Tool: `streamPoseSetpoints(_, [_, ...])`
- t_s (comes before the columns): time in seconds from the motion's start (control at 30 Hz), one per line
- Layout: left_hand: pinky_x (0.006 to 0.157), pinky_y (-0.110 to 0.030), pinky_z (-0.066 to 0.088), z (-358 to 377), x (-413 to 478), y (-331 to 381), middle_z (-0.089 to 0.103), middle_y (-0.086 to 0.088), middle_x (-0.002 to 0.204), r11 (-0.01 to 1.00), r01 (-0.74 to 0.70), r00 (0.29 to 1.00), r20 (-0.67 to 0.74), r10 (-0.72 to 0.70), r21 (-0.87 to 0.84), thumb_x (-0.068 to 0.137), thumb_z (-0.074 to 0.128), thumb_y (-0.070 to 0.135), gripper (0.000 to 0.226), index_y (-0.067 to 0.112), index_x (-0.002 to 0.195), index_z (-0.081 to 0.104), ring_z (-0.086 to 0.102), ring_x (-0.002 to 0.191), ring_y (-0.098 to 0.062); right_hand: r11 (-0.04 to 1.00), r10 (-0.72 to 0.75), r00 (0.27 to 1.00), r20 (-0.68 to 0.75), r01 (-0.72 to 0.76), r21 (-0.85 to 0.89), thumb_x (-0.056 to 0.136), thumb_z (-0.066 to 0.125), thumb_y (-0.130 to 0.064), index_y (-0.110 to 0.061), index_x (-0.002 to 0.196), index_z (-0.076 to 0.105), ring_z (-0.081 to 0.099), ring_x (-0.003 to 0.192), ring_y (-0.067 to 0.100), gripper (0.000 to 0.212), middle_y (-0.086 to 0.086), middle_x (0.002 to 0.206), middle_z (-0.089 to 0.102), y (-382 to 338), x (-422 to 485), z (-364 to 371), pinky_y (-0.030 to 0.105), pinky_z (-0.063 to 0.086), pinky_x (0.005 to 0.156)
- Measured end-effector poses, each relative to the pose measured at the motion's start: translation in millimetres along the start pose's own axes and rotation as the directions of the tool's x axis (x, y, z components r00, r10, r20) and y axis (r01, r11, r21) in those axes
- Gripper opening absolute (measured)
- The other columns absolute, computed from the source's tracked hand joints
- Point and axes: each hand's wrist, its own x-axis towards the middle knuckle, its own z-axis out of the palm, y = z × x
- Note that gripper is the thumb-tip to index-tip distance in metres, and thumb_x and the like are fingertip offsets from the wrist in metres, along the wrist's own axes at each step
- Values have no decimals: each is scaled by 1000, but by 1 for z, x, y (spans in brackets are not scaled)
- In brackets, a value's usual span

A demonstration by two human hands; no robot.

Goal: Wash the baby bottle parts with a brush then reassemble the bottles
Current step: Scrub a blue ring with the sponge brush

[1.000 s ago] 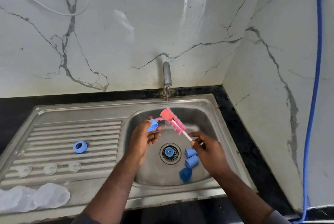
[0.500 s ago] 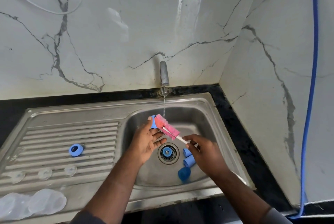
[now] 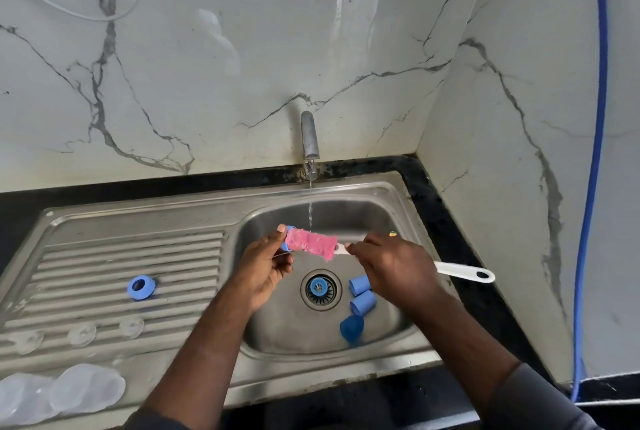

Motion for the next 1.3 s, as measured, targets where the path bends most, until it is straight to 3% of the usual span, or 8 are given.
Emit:
streamPoseSetpoints(0.2, [62, -23, 55, -5, 0, -1, 68, -8, 85, 999, -29, 1000, 10, 28, 37, 98, 61, 19, 20, 3, 108, 66, 60, 71, -14, 992, 7, 997, 81, -18, 124, 76, 82, -25, -29, 106, 72, 69, 79, 20, 32, -7, 96, 71, -3, 2, -3, 31, 54, 58])
streamPoseSetpoints(0.37, [62, -20, 49, -9, 0, -4, 68, 0, 86, 996, -62, 998, -7, 63, 72, 97, 62, 20, 24, 8, 117, 69, 56, 72, -8, 991, 90, 982, 168, -105, 83, 97, 57, -36, -33, 116, 66, 66, 93, 23, 22, -5, 101, 72, -6, 10, -4, 34, 49, 73])
streamPoseSetpoints(0.5, [66, -19, 56, -10, 0, -1, 70, -9, 100, 999, -45, 999, 28, 44, 5, 94, 62, 8, 26, 6, 120, 67, 61, 80, -12, 989, 110, 967, 231, -129, 69, 101, 49, -36, -33, 117, 63, 62, 96, 21, 21, -5, 104, 70, -6, 16, -4, 32, 45, 74])
streamPoseSetpoints(0.67, [79, -23, 59, -15, 1, 4, 69, -14, 116, 999, -42, 996, 81, 43, -20, 95, 60, 3, 33, 3, 127, 63, 65, 95, -15, 955, 54, 961, 270, -129, 269, 84, 75, -25, -23, 101, 59, 58, 87, 18, 23, -6, 95, 61, -2, 19, -10, 30, 42, 71])
streamPoseSetpoints(0.9, [97, -32, 55, -15, 2, 8, 66, -17, 129, 996, -81, 990, 114, 84, -33, 98, 54, 1, 36, 1, 134, 58, 64, 114, -22, 983, 92, 967, 238, -126, 133, 100, 53, -32, -24, 105, 68, 61, 91, 19, 17, -5, 98, 68, -8, 24, -8, 28, 36, 68])
streamPoseSetpoints(1.1, [101, -37, 53, -14, 3, 12, 70, -13, 121, 991, -131, 984, 118, 135, -37, 97, 51, -6, 39, 2, 135, 57, 64, 116, -25, 879, 132, 933, 334, -267, 396, 80, 82, -25, -24, 96, 65, 54, 72, 3, 23, -11, 81, 62, -5, 27, -10, 21, 38, 63])
streamPoseSetpoints(1.23, [106, -41, 49, -11, -1, 13, 65, -19, 130, 985, -173, 978, 115, 173, -8, 96, 52, -7, 40, 2, 136, 56, 62, 121, -28, 932, 139, 957, 253, -213, 294, 91, 70, -29, -23, 90, 69, 53, 71, 9, 7, -8, 79, 64, -3, 26, -8, 25, 36, 60])
streamPoseSetpoints(1.3, [105, -39, 50, -10, -3, 10, 65, -19, 131, 982, -188, 978, 94, 186, 19, 96, 52, -8, 42, 2, 137, 56, 61, 123, -29, 946, 121, 949, 292, -199, 256, 98, 60, -30, -23, 88, 69, 56, 71, 15, 16, -4, 78, 66, -2, 28, -7, 30, 39, 61])
